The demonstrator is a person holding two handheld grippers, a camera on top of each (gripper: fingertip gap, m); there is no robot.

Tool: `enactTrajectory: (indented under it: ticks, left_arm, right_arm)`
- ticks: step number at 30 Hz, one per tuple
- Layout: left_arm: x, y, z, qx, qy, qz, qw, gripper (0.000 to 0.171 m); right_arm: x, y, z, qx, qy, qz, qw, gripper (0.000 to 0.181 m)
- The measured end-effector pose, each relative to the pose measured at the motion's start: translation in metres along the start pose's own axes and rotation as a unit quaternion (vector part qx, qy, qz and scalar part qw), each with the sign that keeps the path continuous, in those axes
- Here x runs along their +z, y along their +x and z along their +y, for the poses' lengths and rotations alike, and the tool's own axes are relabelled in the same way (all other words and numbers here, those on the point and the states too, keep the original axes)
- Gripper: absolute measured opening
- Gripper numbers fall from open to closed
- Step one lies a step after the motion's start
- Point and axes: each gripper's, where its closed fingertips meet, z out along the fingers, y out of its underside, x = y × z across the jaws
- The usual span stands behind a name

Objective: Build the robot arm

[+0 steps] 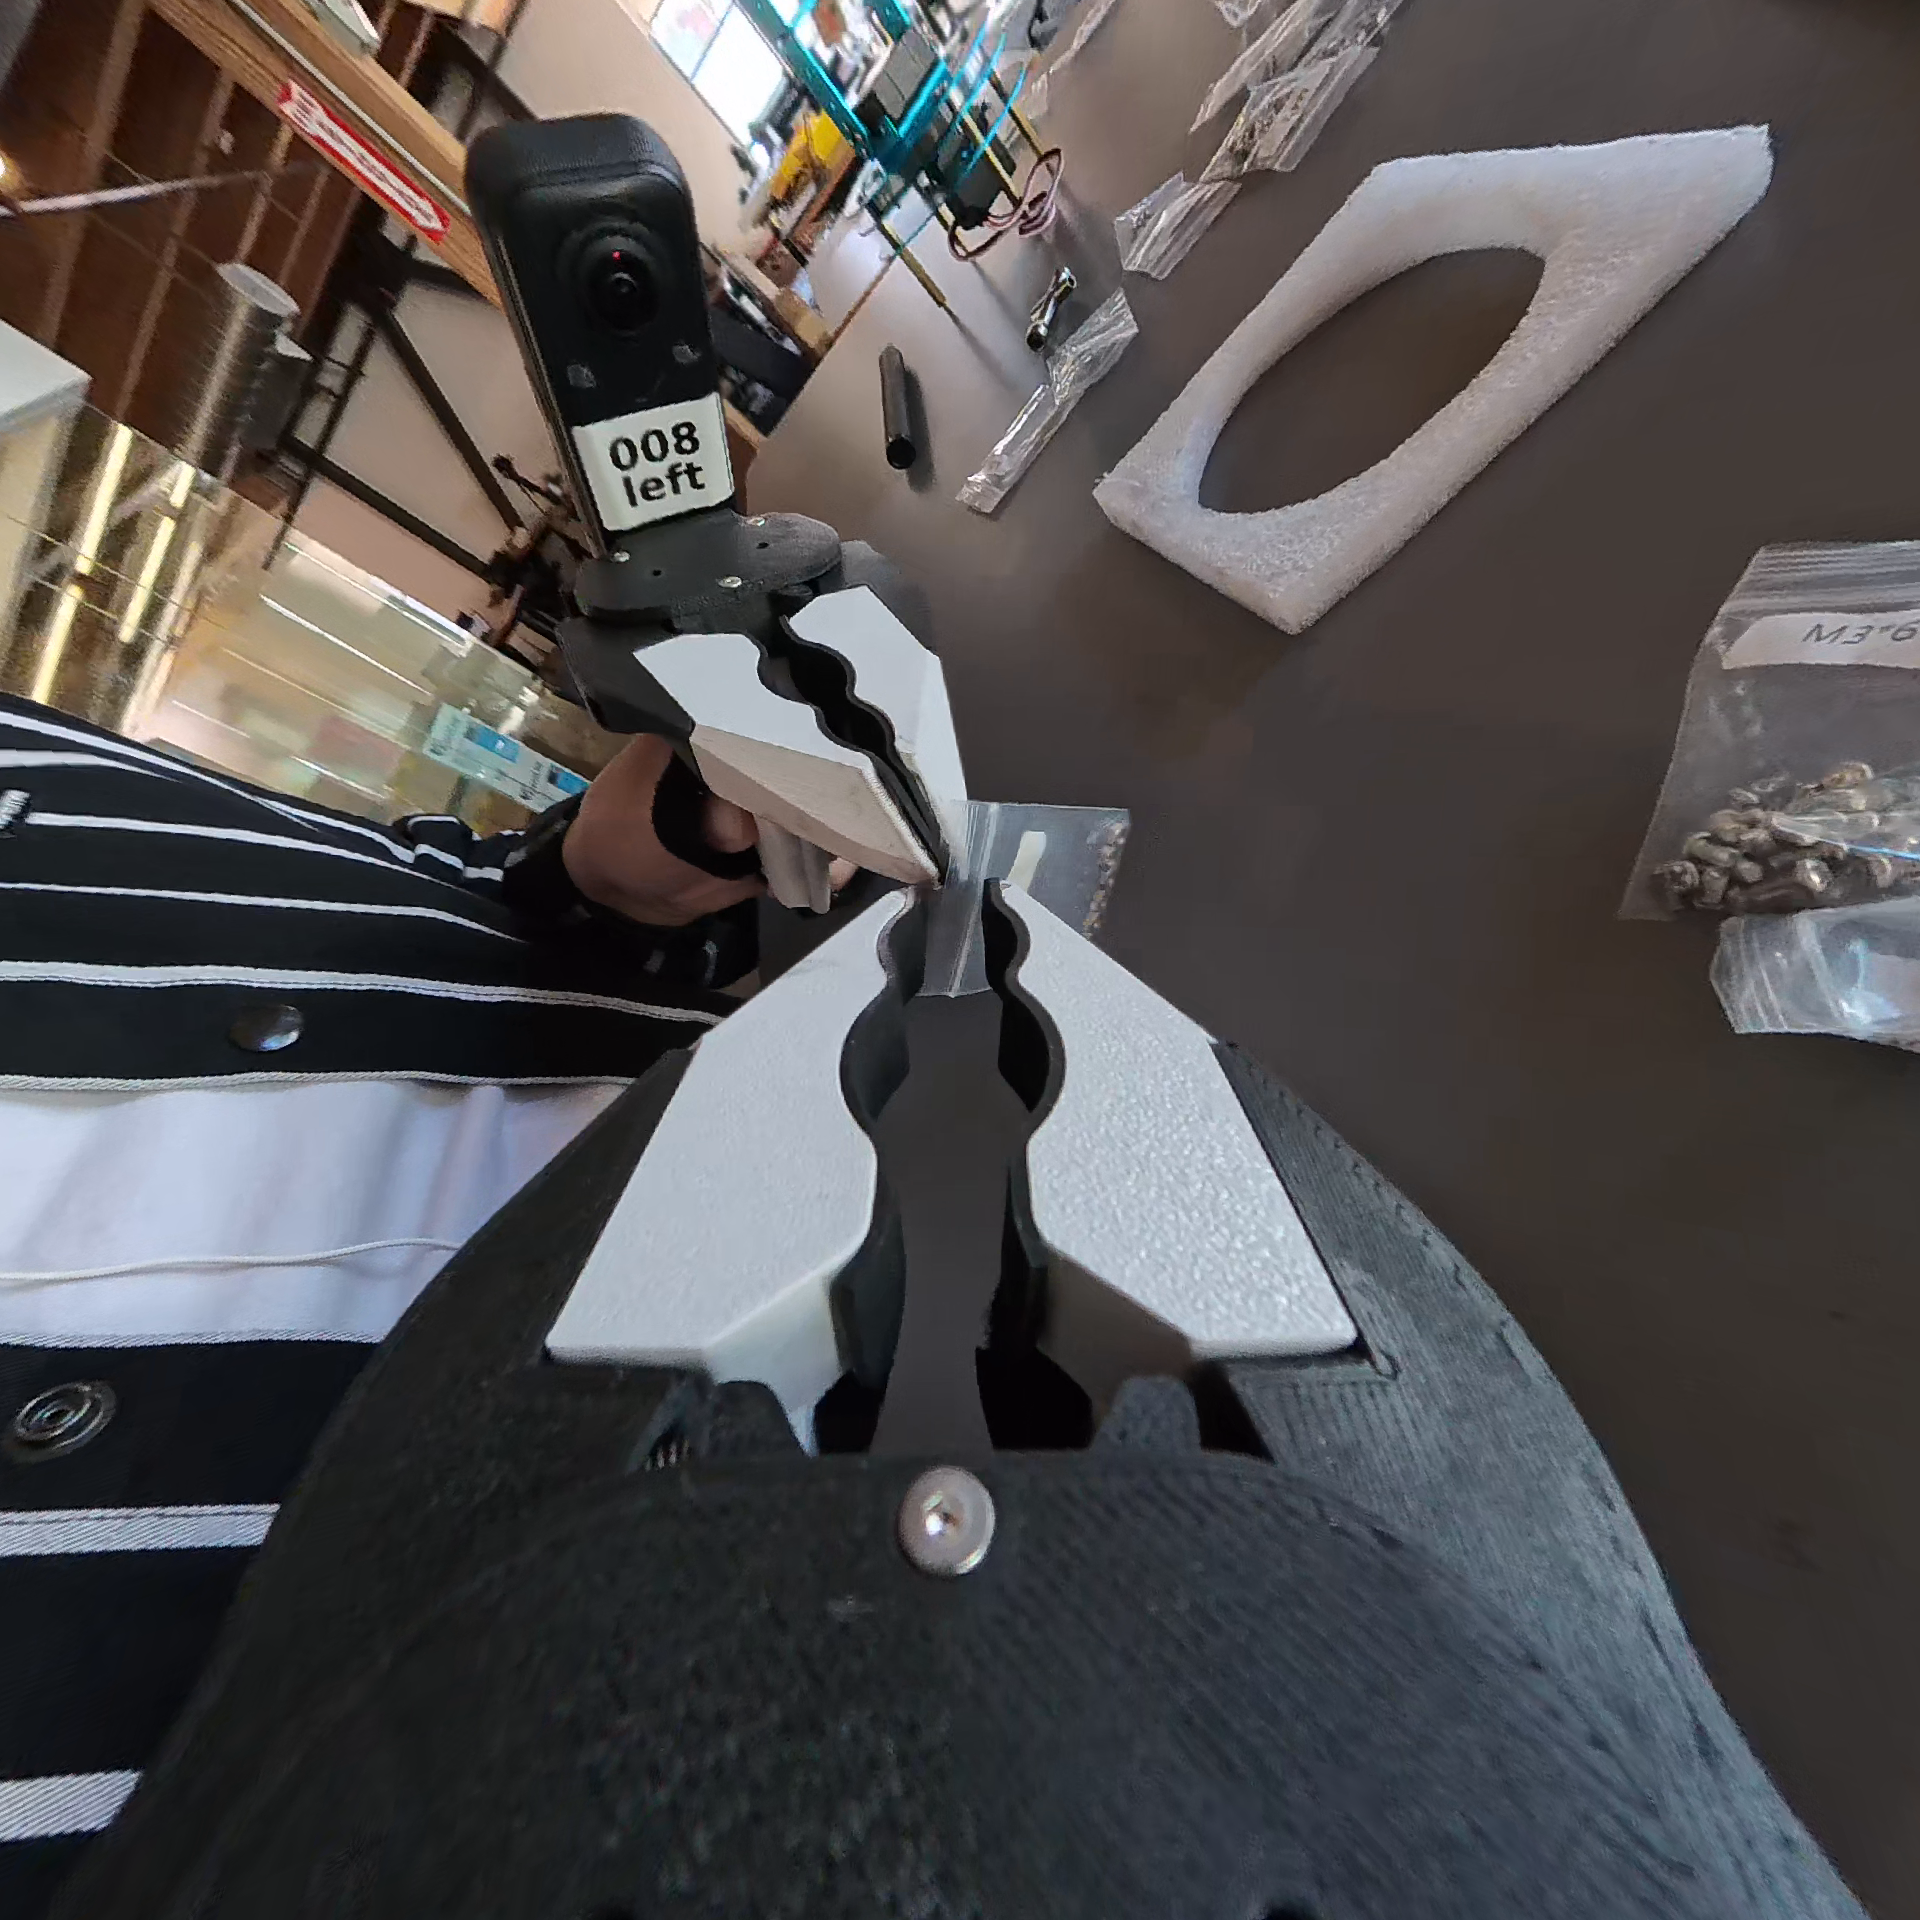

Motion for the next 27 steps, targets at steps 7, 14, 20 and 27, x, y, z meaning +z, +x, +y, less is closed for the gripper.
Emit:
enactTrajectory:
  ticks: [7,14,20,27]
  left_arm:
    - [0.001,0.001,0.002,0.011,-0.007,0.000,1.000,0.000]
    - [0.002,0.000,0.001,0.009,-0.007,-0.003,1.000,0.000]
    - [0.002,0.002,0.002,0.009,-0.008,-0.001,1.000,0.000]
    - [0.003,0.000,0.004,0.012,-0.013,-0.012,1.000,0.000]
  right_arm:
    - [-0.008,-0.001,-0.006,0.020,0.025,-0.025,0.999,0.000]
    - [-0.006,-0.002,-0.003,0.008,0.010,-0.015,1.000,0.014]
    - [-0.006,0.002,-0.001,0.005,0.003,-0.005,1.000,0.009]
    - [-0.007,0.012,0.003,-0.021,-0.017,0.057,0.998,0.006]
